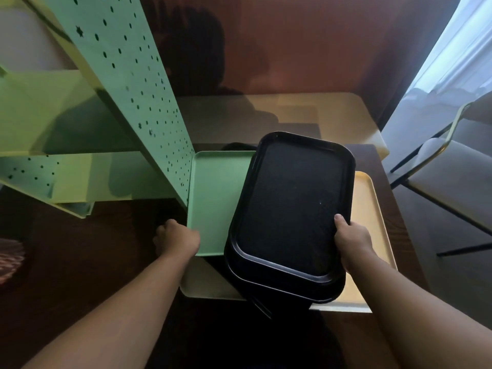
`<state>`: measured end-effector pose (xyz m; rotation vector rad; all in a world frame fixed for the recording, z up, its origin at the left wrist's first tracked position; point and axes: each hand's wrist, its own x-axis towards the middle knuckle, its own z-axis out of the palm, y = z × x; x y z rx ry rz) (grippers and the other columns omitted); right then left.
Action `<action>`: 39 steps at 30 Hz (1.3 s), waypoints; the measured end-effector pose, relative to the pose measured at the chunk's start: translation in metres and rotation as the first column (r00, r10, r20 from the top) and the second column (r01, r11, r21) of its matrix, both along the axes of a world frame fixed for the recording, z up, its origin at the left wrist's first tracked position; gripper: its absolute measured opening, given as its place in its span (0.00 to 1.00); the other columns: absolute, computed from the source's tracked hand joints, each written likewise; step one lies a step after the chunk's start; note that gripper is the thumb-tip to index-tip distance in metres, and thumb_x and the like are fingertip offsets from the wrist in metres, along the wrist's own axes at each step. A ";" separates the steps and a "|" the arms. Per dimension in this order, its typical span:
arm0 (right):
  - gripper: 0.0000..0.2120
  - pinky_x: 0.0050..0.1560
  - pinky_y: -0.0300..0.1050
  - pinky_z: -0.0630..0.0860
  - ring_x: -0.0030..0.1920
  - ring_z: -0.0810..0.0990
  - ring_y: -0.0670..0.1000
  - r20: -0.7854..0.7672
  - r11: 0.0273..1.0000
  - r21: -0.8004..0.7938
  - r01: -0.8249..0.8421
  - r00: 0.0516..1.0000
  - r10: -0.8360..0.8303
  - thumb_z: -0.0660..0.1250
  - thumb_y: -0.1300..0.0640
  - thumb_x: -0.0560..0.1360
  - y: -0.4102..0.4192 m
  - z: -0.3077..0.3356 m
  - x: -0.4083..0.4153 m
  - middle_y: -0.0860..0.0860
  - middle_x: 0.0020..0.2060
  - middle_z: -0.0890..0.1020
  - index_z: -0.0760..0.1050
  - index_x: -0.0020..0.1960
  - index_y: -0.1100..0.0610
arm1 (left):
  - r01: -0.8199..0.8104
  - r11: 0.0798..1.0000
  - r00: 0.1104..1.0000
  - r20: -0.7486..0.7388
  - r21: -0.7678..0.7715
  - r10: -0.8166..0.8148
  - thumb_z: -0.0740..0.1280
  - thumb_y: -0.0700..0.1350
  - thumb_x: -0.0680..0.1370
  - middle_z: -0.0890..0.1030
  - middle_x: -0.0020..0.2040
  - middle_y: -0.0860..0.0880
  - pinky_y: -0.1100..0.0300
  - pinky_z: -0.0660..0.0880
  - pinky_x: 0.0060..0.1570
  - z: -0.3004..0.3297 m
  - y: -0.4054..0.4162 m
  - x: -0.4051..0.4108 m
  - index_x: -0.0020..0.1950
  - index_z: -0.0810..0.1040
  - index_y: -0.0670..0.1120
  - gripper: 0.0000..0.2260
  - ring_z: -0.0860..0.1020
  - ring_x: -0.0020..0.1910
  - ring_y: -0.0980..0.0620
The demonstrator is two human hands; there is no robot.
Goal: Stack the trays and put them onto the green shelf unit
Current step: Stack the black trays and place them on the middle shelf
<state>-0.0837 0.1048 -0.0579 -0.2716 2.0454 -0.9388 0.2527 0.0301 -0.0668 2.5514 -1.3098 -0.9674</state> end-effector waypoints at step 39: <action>0.23 0.57 0.55 0.74 0.54 0.76 0.59 -0.052 0.987 0.122 -0.108 0.992 0.115 0.57 0.45 0.84 -0.022 -0.007 0.031 0.56 0.54 0.78 0.73 0.69 0.62 | 0.892 0.194 -0.085 0.574 0.408 -0.815 0.59 0.44 0.79 0.68 0.69 0.38 0.48 0.71 0.51 0.001 -0.010 -0.010 0.71 0.67 0.41 0.20 0.71 0.61 0.39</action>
